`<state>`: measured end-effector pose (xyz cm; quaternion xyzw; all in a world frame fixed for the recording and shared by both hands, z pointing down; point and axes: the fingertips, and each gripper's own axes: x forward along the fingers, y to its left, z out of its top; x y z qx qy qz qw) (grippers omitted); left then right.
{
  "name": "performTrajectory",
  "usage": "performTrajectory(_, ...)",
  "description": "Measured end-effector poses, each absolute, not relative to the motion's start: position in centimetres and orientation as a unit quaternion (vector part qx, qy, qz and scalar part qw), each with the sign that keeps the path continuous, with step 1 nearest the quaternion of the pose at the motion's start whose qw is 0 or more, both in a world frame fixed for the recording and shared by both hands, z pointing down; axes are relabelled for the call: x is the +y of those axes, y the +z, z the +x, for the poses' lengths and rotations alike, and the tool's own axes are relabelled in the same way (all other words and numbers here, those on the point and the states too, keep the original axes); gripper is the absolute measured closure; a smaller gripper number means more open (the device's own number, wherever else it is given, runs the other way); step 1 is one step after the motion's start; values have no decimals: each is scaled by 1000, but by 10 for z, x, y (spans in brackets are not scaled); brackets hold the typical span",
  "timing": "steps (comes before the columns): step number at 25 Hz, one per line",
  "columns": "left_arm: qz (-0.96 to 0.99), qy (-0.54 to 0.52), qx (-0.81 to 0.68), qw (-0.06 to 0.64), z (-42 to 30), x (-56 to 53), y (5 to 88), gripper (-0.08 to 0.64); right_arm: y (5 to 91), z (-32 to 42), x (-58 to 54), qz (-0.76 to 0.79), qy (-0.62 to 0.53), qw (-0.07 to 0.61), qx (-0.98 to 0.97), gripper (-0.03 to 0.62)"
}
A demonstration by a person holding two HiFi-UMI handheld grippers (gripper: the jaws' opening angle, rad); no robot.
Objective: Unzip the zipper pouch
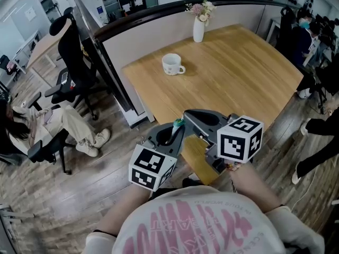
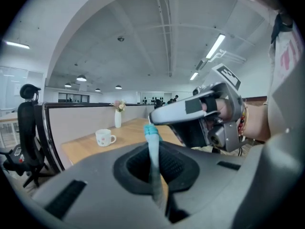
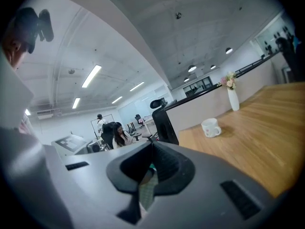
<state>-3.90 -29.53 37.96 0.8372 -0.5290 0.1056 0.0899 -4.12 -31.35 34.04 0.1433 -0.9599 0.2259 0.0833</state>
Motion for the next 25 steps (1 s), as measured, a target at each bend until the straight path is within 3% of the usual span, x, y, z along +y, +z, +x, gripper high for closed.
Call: performTrajectory(25,852,40,-510,108,-97,-283,363,555,354,-75,-313,196,288,65,-935,592)
